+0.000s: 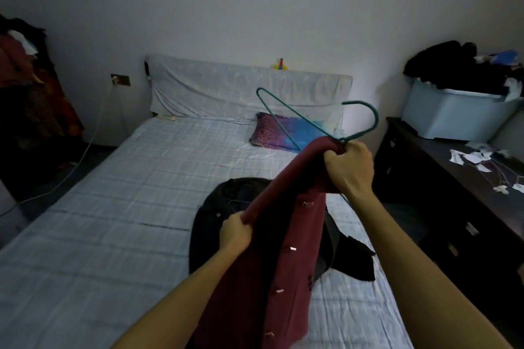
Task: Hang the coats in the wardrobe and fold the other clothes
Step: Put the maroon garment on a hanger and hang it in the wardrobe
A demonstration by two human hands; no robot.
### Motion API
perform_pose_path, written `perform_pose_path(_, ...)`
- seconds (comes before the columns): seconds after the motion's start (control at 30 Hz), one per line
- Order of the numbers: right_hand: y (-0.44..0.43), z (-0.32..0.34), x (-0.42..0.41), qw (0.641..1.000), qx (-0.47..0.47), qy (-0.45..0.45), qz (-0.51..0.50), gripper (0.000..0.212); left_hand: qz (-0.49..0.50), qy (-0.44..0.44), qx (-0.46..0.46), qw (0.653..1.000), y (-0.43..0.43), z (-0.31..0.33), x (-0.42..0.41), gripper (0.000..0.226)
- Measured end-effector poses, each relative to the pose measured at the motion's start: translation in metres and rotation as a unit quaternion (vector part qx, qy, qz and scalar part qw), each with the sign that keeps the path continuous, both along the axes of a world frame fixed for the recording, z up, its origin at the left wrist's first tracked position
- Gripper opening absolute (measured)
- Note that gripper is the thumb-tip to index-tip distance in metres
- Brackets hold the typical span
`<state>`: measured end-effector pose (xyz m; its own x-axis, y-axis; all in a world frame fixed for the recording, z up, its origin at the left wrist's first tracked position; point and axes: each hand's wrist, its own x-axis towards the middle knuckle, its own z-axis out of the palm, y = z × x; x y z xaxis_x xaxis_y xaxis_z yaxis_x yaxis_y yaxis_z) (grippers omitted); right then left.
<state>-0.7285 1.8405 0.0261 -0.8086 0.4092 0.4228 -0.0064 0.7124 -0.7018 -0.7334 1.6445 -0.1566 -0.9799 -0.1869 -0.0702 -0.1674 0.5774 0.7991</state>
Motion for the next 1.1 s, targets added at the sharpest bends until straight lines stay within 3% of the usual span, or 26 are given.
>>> perform_pose_path(0.1,0.033,-0.008,0.002,0.998,0.024,-0.045,-0.032,0.018,-0.028,0.031,0.062,0.997,-0.017,0.025,-0.015,0.022)
perform_pose_path(0.2,0.055,-0.027,0.008,0.989,0.018,-0.149,0.005,0.019,-0.029,0.081,0.006,0.996,-0.03,0.066,-0.042,0.024)
perform_pose_path(0.27,0.056,-0.04,0.013,0.982,-0.012,-0.182,0.055,0.033,-0.034,0.088,-0.06,0.994,-0.03,0.089,-0.057,0.021)
perform_pose_path(0.33,0.049,-0.05,0.016,0.986,-0.025,-0.148,0.076,0.024,-0.048,0.073,-0.122,0.989,-0.023,0.101,-0.064,0.018)
perform_pose_path(0.43,0.042,-0.058,0.021,0.993,-0.061,-0.073,0.071,0.046,-0.058,0.044,-0.176,0.982,-0.01,0.101,-0.065,0.02)
perform_pose_path(0.53,0.039,-0.062,0.026,0.984,-0.114,-0.059,0.124,0.028,-0.047,0.022,-0.175,0.983,-0.01,0.094,-0.064,0.022)
perform_pose_path(0.7,0.046,-0.076,0.031,0.963,-0.141,-0.121,0.193,0.025,0.0,0.003,-0.173,0.985,-0.029,0.094,-0.065,0.027)
perform_pose_path(0.87,0.056,-0.081,0.032,0.954,-0.161,-0.156,0.2,0.023,0.048,0.015,-0.181,0.982,-0.043,0.098,-0.065,0.016)
perform_pose_path(1.1,0.025,-0.095,0.031,0.949,-0.131,-0.201,0.206,0.02,0.015,0.079,-0.178,0.981,-0.015,0.099,-0.058,0.019)
